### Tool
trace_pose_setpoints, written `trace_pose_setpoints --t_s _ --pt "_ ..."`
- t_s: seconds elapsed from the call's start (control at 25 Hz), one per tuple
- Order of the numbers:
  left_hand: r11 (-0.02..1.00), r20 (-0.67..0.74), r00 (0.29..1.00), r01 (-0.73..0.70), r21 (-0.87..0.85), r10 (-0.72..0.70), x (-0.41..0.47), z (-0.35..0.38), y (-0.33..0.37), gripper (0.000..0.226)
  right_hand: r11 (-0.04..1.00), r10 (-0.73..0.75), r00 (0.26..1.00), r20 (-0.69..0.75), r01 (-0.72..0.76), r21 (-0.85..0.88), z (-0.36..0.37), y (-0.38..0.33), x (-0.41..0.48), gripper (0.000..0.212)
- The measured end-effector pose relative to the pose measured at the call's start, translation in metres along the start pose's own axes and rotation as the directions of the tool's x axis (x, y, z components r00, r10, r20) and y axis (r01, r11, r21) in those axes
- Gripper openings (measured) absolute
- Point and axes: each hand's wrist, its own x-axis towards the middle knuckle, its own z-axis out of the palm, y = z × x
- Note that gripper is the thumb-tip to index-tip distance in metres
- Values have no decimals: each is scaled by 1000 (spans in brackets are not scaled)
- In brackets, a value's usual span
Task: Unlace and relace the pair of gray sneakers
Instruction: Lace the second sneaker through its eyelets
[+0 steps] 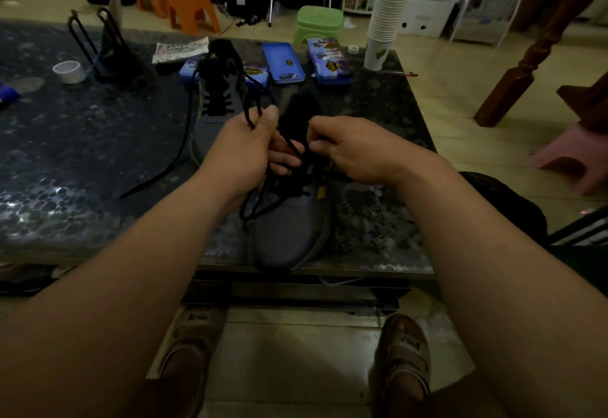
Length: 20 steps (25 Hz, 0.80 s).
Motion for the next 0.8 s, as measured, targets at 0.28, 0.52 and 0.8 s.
trace_pose_setpoints --t_s 0.28,0.52,0.8 --pt "955 -349 931 -6 -298 -103 11 -21 9 36 1000 -14 996 84 14 0 -2 11 -17 10" --pt "964 -504 861 -69 -258 -73 16 -38 3 36 1000 -19 994 106 20 -8 -7 11 -17 14" --pt "964 -543 830 -29 -264 -123 11 -37 2 36 1000 2 995 101 0 -22 -14 15 -27 12"
